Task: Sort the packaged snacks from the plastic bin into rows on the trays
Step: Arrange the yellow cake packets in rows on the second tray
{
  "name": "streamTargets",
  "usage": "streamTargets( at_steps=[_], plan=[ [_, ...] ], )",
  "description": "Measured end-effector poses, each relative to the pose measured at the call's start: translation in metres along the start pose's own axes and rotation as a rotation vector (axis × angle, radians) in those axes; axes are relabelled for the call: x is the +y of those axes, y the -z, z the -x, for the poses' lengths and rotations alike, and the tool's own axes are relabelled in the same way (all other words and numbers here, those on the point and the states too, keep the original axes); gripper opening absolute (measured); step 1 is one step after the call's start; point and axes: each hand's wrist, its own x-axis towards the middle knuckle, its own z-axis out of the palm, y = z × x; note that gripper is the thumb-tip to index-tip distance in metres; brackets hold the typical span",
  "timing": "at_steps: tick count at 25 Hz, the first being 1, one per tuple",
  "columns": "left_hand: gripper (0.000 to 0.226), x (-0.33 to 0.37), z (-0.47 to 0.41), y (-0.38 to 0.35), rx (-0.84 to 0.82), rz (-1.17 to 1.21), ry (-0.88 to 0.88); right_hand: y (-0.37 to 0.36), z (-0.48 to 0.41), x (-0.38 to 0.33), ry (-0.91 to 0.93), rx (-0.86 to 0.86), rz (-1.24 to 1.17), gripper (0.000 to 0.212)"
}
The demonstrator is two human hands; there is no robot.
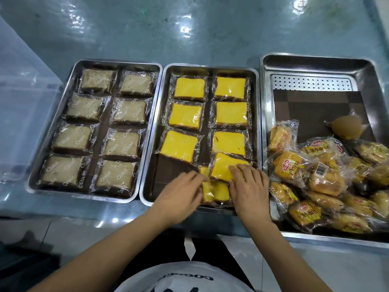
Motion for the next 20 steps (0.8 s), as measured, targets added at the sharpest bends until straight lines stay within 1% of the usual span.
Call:
streamTargets(
  at_steps=[2,4,6,8,9,12,13,15,17,18,20],
  plan=[
    [0.040,-0.028,-0.006,0.003,0.107,-0.129,0.049,0.002,0.004,-0.007,0.047,0.039,-0.035,0.034],
    [0.042,-0.054,-0.012,0.003,0.166,-0.217,0.110,0.001,0.011,-0.019,0.155,0.012,-0.084,0.027],
    [0.046,-0.067,-0.018,0.002,0.125,-0.258,0.148,-0.004,0.019,-0.032,0.188,-0.074,-0.081,0.032],
    [0.054,-0.070,-0.021,-0.001,0.085,-0.264,0.137,-0.009,0.026,-0.040,0.154,-0.153,-0.036,0.041],
    [0.057,-0.070,-0.023,-0.001,0.075,-0.263,0.133,-0.011,0.029,-0.042,0.141,-0.177,-0.020,0.044],
    [0.056,-0.067,-0.024,0.002,0.083,-0.251,0.150,-0.011,0.037,-0.038,0.150,-0.218,-0.030,0.045],
    [0.056,-0.063,-0.024,0.003,0.104,-0.260,0.138,-0.010,0.038,-0.035,0.161,-0.233,-0.041,0.045],
    [0.056,-0.049,-0.021,-0.001,0.110,-0.270,0.049,-0.009,0.039,-0.029,0.183,-0.264,-0.063,0.045],
    [0.057,-0.035,-0.017,-0.012,0.043,-0.228,-0.048,-0.007,0.038,-0.025,0.203,-0.281,-0.079,0.043],
    [0.057,-0.029,-0.016,-0.017,0.008,-0.203,-0.058,-0.006,0.038,-0.023,0.213,-0.278,-0.081,0.041],
    [0.056,-0.027,-0.016,-0.025,-0.001,-0.176,-0.045,-0.004,0.038,-0.022,0.230,-0.265,-0.079,0.039]
  ],
)
